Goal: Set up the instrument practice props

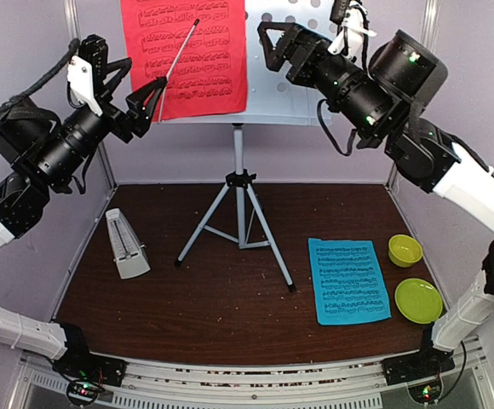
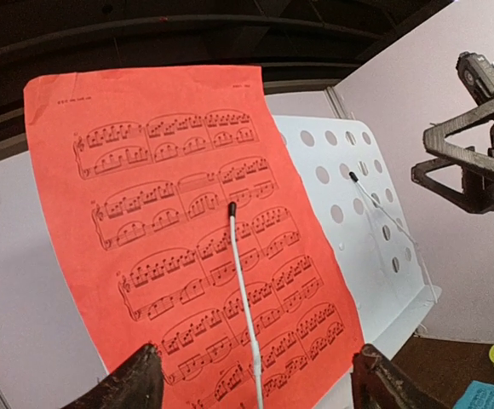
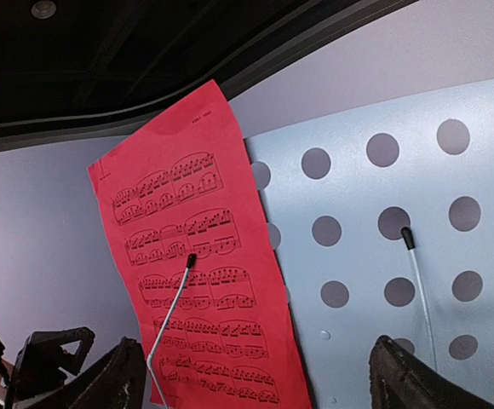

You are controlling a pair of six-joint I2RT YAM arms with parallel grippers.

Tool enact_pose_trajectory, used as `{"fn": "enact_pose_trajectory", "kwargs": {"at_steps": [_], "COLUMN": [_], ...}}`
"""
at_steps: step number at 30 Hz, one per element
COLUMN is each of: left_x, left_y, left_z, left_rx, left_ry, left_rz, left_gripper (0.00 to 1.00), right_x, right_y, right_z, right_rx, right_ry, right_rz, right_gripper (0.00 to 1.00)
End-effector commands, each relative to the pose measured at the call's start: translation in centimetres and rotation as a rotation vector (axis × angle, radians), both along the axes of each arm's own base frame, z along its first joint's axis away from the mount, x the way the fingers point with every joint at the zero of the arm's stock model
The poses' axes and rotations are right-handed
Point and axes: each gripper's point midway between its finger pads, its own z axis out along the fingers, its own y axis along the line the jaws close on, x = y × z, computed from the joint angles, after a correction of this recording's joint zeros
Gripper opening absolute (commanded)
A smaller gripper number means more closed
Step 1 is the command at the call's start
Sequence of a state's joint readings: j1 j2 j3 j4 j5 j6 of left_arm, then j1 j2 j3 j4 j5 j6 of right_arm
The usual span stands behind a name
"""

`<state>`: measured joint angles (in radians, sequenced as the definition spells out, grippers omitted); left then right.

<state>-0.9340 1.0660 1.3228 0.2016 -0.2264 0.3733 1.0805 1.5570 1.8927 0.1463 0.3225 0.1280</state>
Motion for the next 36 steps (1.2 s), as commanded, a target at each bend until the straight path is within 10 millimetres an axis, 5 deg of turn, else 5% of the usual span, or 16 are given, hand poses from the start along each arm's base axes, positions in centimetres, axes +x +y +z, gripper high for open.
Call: {"fn": "enact_pose_trajectory", "kwargs": {"at_steps": [1, 4, 10, 15, 22, 31, 36], "left_x": [-0.4, -1.6, -2.1, -3.4, -5.6, -8.6, -9.3], "left_y": [0.1, -0.2, -2.8, -6.7, -14.3, -25.9, -28.6], "left_z": [-3.3, -6.3, -15.5, -22.5, -32.1, -38.6, -40.6], "left_rx": [0.02, 0.051, 0.191, 0.184, 0.4, 0.563, 0.587], "left_ry": [0.134, 0.159, 0.296, 0.448, 0.534, 0.593, 0.605], "left_rz": [-0.034, -0.051, -0.067, -0.204, -0.271, -0.487, -0.535], "left_gripper": [0.78, 0.78, 0.78, 0.78, 0.77, 0.72, 0.72], "right_x": [-1.9, -2.1, -2.2, -1.3, -0.1, -0.3, -0.4], "right_y": [-2.2, -4.3, -10.8, -14.1, -16.6, -20.2, -20.5], "right_z": [-1.5, -5.2, -13.5, -23.2, -37.4, -47.6, -52.1], "right_rx": [-0.108, -0.173, -0.217, -0.247, -0.357, -0.312, -0.318], "right_ry": [-0.032, 0.042, 0.26, 0.496, 0.86, 1.133, 1.225], "right_rz": [0.024, -0.003, -0.087, -0.132, -0.172, -0.229, -0.243], "right_gripper": [0.93, 0.96, 1.0, 1.0, 0.98, 1.0, 1.0]}}
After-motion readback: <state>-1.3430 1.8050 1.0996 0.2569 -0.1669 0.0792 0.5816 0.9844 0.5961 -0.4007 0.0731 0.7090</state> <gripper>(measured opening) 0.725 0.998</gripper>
